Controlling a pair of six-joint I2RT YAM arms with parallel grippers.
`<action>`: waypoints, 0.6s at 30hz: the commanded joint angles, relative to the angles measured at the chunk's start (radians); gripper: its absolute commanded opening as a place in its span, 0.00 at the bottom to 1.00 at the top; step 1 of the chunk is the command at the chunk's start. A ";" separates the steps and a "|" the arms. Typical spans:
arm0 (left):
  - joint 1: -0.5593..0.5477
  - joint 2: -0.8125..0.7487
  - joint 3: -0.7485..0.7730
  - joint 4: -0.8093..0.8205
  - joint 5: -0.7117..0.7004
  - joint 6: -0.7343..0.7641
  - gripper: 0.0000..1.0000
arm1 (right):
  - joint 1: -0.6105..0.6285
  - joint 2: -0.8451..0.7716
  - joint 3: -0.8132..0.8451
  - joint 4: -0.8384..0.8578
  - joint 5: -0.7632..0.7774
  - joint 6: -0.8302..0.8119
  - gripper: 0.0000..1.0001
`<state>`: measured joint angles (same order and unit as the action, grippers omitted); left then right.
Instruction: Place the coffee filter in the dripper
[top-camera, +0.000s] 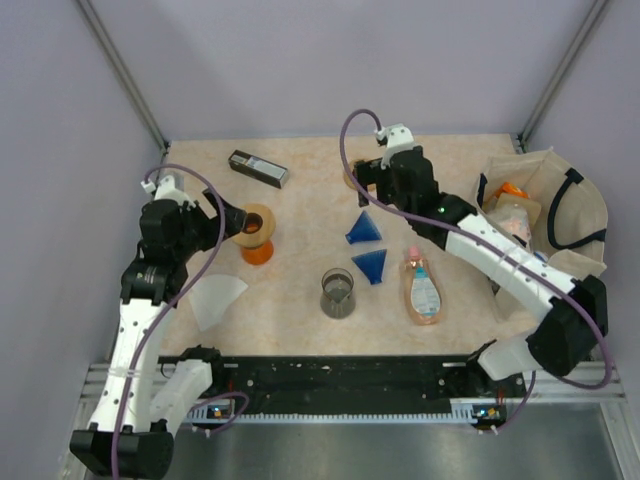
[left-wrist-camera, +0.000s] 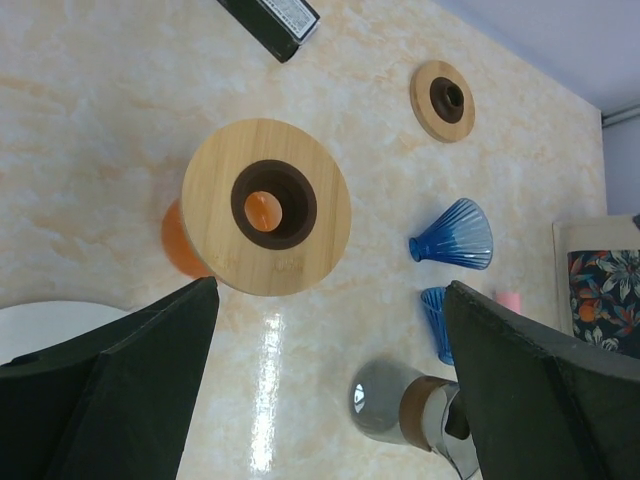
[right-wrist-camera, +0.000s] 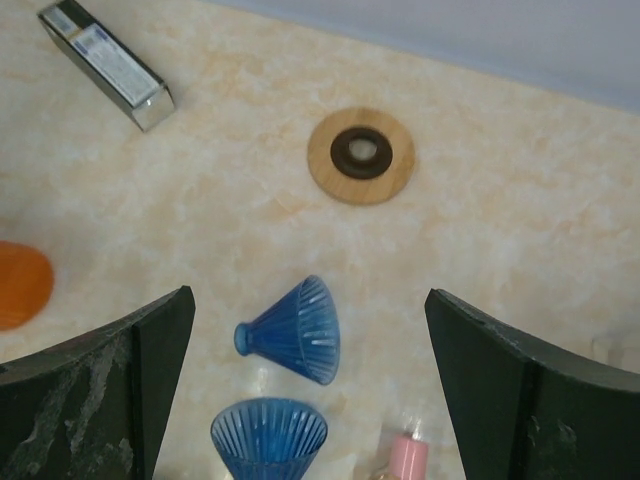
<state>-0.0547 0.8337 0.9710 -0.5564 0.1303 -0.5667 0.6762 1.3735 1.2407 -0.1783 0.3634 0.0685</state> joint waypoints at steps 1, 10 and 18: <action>0.001 -0.010 -0.026 0.075 0.040 0.036 0.99 | -0.065 0.102 0.091 -0.236 -0.144 0.188 0.98; 0.001 -0.016 -0.061 0.047 0.046 0.037 0.99 | -0.176 0.326 0.147 -0.222 -0.359 0.168 0.86; 0.001 -0.042 -0.087 0.010 0.003 0.022 0.99 | -0.176 0.418 0.135 -0.136 -0.414 0.099 0.74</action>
<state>-0.0551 0.8154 0.8993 -0.5518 0.1486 -0.5468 0.4999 1.7794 1.3430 -0.3912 0.0048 0.1909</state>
